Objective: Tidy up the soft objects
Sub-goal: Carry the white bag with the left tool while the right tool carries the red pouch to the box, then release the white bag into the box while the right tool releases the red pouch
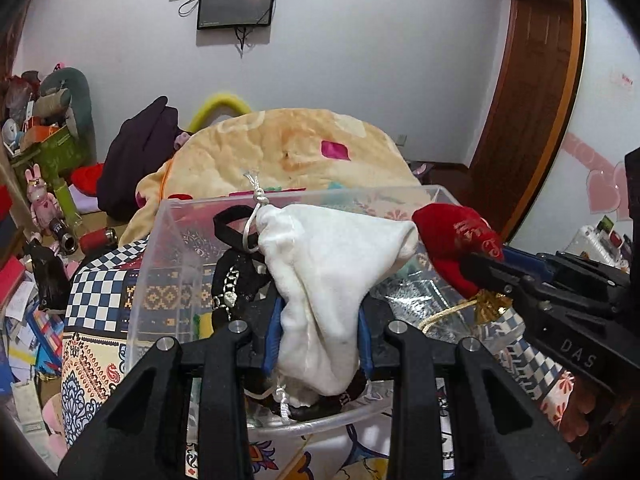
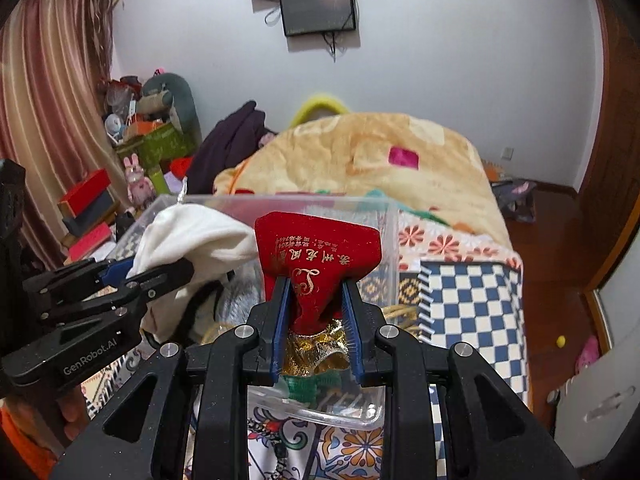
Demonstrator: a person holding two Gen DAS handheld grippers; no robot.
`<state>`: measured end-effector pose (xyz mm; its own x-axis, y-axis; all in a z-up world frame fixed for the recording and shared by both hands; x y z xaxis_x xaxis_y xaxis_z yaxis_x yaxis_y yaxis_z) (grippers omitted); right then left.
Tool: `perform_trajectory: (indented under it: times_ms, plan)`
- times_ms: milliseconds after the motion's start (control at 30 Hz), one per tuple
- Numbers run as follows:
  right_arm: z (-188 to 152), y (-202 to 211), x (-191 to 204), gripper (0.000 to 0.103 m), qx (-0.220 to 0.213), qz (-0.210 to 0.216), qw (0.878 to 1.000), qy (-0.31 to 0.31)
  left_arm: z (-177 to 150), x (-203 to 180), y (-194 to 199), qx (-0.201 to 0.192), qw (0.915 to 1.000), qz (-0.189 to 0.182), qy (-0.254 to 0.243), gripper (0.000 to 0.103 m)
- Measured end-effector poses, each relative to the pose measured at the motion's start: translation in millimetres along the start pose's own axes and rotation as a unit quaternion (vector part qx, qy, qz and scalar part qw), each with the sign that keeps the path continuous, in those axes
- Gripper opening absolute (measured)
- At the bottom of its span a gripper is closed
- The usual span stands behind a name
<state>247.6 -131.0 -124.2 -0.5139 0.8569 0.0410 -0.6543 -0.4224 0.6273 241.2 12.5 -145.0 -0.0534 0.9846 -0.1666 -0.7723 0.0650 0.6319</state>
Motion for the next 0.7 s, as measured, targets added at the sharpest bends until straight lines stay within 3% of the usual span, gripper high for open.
perform_trajectory:
  times_ms: [100,300,700]
  plan:
    - [-2,-6,0,0.026,0.013,0.001,1.000,0.000,-3,-2,-2,0.004,0.9999,0.008,-0.006,0.033]
    - [-4,-6,-2,0.028,0.024,0.006,1.000,0.000,-6,1,-4,0.016,0.9999,0.005,0.003,0.051]
    - [-4,25,5,0.052,0.004,0.000,1.000,0.023,-3,6,41,-0.015,0.9997,-0.016,0.011,0.072]
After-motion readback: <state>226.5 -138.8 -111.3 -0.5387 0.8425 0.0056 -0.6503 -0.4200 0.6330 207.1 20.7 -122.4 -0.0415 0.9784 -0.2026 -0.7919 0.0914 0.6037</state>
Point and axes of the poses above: each gripper's, at about its wrist camera, not at the fingertips, and y roughly against the way its jaws point, x to its left, z to its top, the point moved 1 cm from there along -y, roughly the way its jaws point, and after that the axes turned 5 degrees about y, right-handed, at the moved point
